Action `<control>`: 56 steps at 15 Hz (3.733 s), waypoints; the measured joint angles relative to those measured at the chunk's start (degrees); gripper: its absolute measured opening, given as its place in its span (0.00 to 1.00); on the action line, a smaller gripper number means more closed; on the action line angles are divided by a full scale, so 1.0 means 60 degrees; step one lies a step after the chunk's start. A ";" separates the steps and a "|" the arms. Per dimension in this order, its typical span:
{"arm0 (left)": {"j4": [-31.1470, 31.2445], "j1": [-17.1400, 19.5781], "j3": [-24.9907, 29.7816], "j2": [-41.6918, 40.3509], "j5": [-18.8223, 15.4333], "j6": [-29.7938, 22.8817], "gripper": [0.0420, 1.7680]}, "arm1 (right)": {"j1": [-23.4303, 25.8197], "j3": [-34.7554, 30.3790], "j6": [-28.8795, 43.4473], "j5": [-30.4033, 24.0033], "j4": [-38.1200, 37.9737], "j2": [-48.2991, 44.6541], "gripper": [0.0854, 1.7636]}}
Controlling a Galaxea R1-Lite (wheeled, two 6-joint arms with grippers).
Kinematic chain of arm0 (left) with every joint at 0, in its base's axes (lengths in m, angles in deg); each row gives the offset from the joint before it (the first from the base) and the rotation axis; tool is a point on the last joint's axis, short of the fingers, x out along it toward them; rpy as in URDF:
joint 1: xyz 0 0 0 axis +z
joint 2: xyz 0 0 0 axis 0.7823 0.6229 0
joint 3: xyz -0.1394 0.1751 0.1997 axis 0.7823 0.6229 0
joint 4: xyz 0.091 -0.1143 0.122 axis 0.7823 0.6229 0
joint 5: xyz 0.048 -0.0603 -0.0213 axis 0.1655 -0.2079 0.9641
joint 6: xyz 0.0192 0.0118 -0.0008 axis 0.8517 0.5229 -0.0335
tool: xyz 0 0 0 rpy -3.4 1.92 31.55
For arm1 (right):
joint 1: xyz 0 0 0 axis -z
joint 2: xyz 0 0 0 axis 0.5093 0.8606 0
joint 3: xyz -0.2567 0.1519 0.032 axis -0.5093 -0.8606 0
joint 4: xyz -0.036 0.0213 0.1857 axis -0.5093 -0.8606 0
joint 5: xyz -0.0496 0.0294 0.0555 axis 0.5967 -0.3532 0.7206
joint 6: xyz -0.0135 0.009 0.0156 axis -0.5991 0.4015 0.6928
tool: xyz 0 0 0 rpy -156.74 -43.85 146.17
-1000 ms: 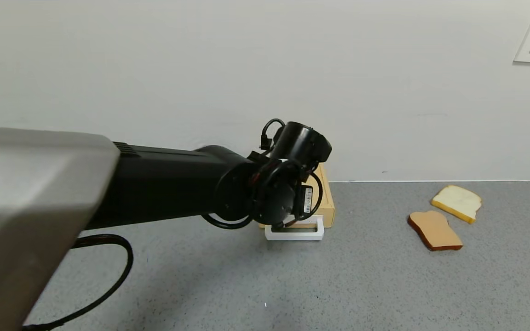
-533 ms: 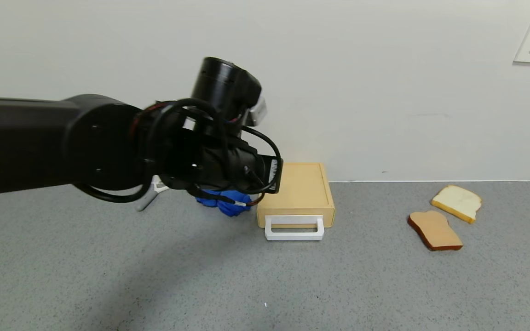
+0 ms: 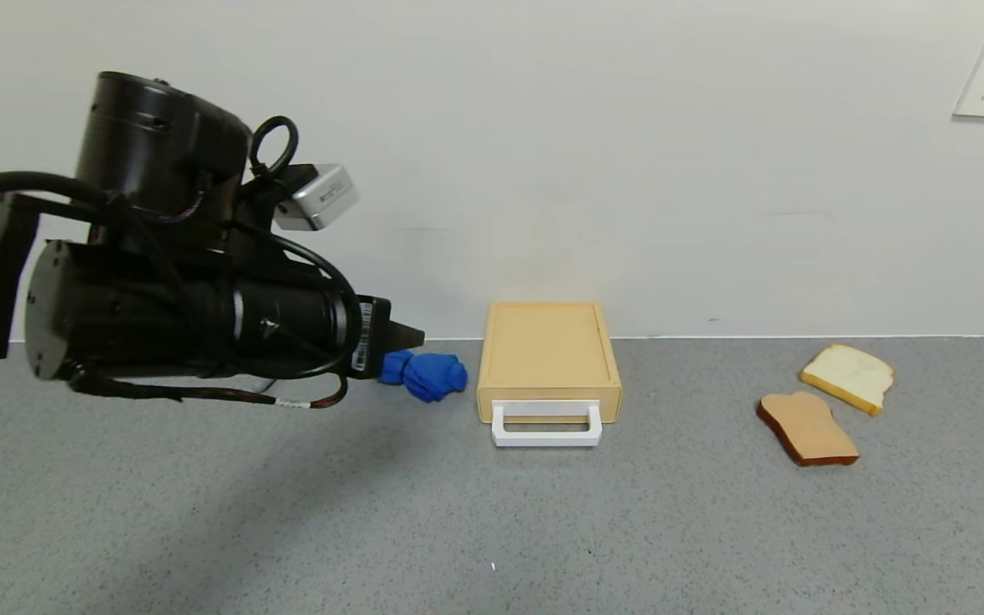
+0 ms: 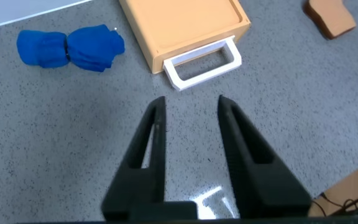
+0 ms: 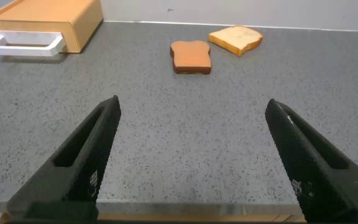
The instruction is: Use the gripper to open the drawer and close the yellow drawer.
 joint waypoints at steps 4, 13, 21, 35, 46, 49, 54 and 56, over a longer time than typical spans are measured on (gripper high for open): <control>-0.1020 0.0784 0.1692 -0.1193 -0.1126 0.0644 0.60 | 0.0000 0.0000 0.0004 0.0000 0.0000 0.0000 0.97; -0.2022 0.2674 0.4393 -0.4620 -0.2007 0.1245 0.85 | 0.0000 0.0000 0.0004 -0.0004 0.0000 0.0000 0.97; -0.1865 0.4102 0.5579 -0.8070 -0.1747 0.1241 0.93 | 0.0000 0.0000 0.0008 0.0000 0.0000 0.0000 0.97; 0.1239 0.4641 0.6534 -1.3999 -0.0691 0.1776 0.96 | 0.0000 0.0000 0.0004 0.0004 0.0004 0.0000 0.97; -0.2940 0.4677 1.2065 -1.5072 -0.0248 0.1885 0.96 | 0.0000 0.0000 0.0004 -0.0004 0.0000 0.0000 0.97; -0.2267 0.4677 1.2203 -1.5076 -0.0230 0.1798 0.97 | 0.0000 0.0000 0.0004 0.0004 0.0000 0.0000 0.97; -0.2259 0.4677 1.2225 -1.5076 -0.0236 0.1747 0.97 | 0.0000 0.0000 0.0000 0.0000 0.0000 0.0000 0.97; -0.2247 0.4677 1.2225 -1.5076 -0.0244 0.1753 0.97 | 0.0000 0.0000 0.0004 -0.0004 0.0000 0.0000 0.97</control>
